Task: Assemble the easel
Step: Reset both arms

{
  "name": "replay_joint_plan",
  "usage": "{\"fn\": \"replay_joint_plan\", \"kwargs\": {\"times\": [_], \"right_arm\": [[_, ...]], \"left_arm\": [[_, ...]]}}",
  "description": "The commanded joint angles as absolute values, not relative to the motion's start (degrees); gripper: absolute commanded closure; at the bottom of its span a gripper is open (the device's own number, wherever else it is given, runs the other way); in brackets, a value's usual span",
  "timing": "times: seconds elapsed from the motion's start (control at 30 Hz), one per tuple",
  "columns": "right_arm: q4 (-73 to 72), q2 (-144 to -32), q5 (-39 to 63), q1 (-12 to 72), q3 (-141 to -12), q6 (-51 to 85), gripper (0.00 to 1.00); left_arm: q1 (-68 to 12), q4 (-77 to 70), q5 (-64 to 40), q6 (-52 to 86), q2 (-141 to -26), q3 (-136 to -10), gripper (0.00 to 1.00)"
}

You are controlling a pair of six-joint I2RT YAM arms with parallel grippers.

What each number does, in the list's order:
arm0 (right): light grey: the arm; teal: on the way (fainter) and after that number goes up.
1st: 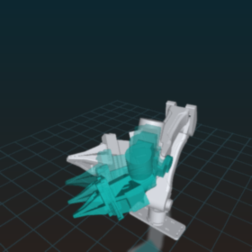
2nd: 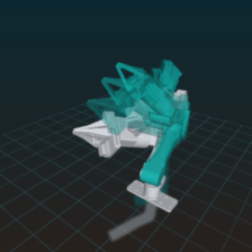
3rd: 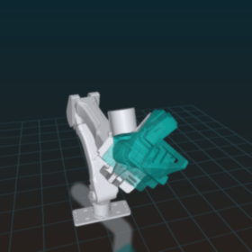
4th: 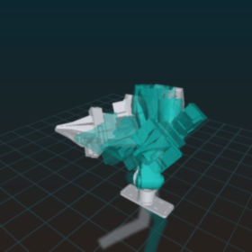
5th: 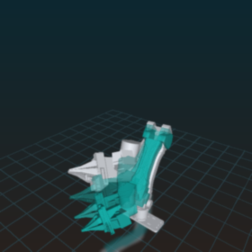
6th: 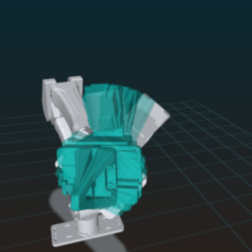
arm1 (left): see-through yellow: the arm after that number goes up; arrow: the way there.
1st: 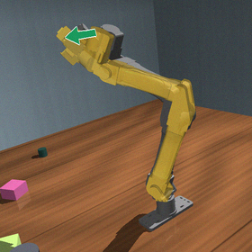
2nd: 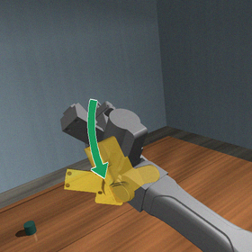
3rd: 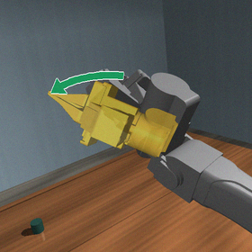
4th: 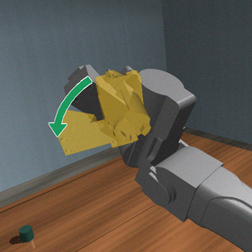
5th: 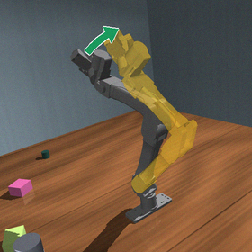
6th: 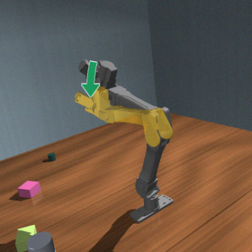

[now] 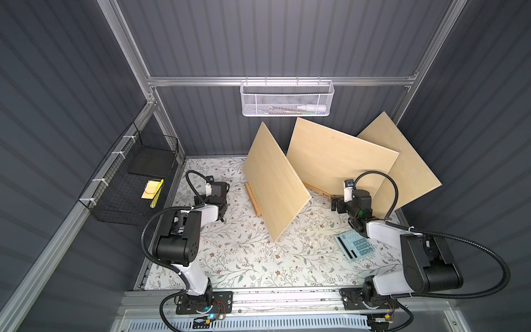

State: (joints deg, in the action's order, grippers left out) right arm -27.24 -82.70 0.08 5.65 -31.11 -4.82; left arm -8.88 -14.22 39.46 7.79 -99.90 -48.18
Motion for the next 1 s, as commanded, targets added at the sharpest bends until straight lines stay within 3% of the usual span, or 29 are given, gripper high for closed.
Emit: {"fn": "replay_joint_plan", "kwargs": {"times": [0.0,0.37,0.63,0.97], "right_arm": [[-26.1,-82.3,12.0,4.1,-31.5,-8.6,0.01],[-30.4,-77.2,16.0,2.2,-26.0,-3.2,0.01],[-37.9,-69.9,-2.8,5.3,-17.7,-2.8,0.01],[-59.4,-86.3,-9.1,5.1,-16.9,-4.0,0.01]], "left_arm": [[-8.3,-17.6,38.6,7.1,-100.7,-46.5,0.0],[-8.3,-20.5,38.4,8.3,-98.5,-42.7,0.0],[-8.3,-24.3,38.0,8.7,-96.3,-39.5,0.0],[-8.3,-27.1,38.9,9.5,-94.4,-36.7,0.0]]}}
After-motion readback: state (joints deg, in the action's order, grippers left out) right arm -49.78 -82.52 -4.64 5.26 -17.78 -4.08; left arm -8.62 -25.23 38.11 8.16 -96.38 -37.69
